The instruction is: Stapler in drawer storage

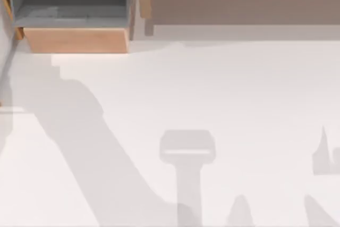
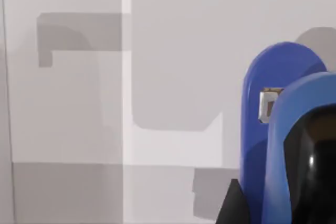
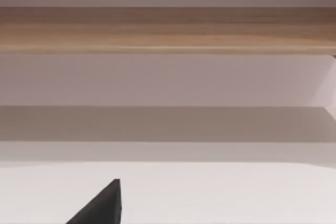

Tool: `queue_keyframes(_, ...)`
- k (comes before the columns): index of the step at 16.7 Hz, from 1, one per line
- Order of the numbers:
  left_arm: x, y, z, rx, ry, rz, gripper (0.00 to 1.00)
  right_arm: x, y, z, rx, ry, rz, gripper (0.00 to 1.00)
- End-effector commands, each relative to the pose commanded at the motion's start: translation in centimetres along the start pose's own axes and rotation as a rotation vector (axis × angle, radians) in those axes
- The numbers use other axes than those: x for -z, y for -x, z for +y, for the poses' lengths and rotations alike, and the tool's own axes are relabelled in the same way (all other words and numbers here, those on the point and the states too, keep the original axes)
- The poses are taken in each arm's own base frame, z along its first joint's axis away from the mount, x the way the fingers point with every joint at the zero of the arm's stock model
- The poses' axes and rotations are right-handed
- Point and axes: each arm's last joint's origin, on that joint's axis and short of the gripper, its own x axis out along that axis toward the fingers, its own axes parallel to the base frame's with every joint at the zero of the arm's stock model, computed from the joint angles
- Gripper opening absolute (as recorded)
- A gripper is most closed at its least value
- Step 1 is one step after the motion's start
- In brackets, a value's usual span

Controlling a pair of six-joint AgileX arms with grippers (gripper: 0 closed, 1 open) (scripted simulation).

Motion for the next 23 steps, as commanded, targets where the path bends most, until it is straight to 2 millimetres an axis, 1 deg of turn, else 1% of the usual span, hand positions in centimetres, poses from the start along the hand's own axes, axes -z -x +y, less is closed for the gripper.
queue_keyframes(1, 0.5, -0.8, 0.2, 0.026, -0.002, 0.024, 0.00, 0.0, 0.0, 0.0, 0.000, 0.000, 0.000, 1.00)
queue_keyframes(2, 0.8, -1.1, 0.3, 0.039, -0.003, 0.038, 0.00, 0.0, 0.0, 0.0, 0.000, 0.000, 0.000, 1.00)
queue_keyframes(8, 0.6, -1.0, 0.1, 0.034, -0.009, 0.033, 0.00, 0.0, 0.0, 0.0, 0.000, 0.000, 0.000, 1.00)
queue_keyframes(9, 0.3, -0.5, 0.0, 0.021, -0.017, 0.011, 0.00, 0.0, 0.0, 0.0, 0.000, 0.000, 0.000, 1.00)
queue_keyframes(10, -0.3, 0.5, -0.1, -0.001, -0.030, -0.030, 0.00, 0.0, 0.0, 0.0, 0.000, 0.000, 0.000, 1.00)
queue_keyframes(11, -0.9, 2.1, -0.1, -0.033, -0.044, -0.084, 0.00, 0.0, 0.0, 0.0, 0.000, 0.000, 0.000, 1.00)
queue_keyframes(13, -1.6, 6.5, 0.1, -0.109, -0.062, -0.206, 0.00, 0.0, 0.0, 0.0, 0.000, 0.000, 0.000, 1.00)
queue_keyframes(15, -1.6, 10.8, 0.8, -0.182, -0.060, -0.312, 0.00, 0.0, 0.0, 0.0, 0.000, 0.000, 0.000, 1.00)
queue_keyframes(16, -1.4, 12.4, 1.1, -0.211, -0.055, -0.349, 0.00, 0.0, 0.0, 0.0, 0.000, 0.000, 0.000, 1.00)
queue_keyframes(17, -1.3, 13.4, 1.4, -0.228, -0.051, -0.374, 0.00, 0.0, 0.0, 0.0, 0.000, 0.000, 0.000, 1.00)
queue_keyframes(18, -1.2, 13.9, 1.5, -0.236, -0.050, -0.387, 0.00, 0.0, 0.0, 0.0, 0.000, 0.000, 0.000, 1.00)
queue_keyframes(19, -1.2, 13.8, 1.5, -0.231, -0.053, -0.386, 0.00, 0.0, 0.0, 0.0, 0.000, 0.000, 0.000, 1.00)
queue_keyframes(20, -1.3, 13.0, 1.4, -0.215, -0.056, -0.370, 0.00, 0.0, 0.0, 0.0, 0.000, 0.000, 0.000, 1.00)
queue_keyframes(21, -1.4, 11.6, 1.2, -0.188, -0.059, -0.340, 0.00, 0.0, 0.0, 0.0, 0.000, 0.000, 0.000, 1.00)
queue_keyframes(22, -1.5, 9.7, 1.0, -0.151, -0.060, -0.296, 0.00, 0.0, 0.0, 0.0, 0.000, 0.000, 0.000, 1.00)
queue_keyframes(23, -1.4, 7.4, 0.7, -0.109, -0.058, -0.240, 0.00, 0.0, 0.0, 0.0, 0.000, 0.000, 0.000, 1.00)
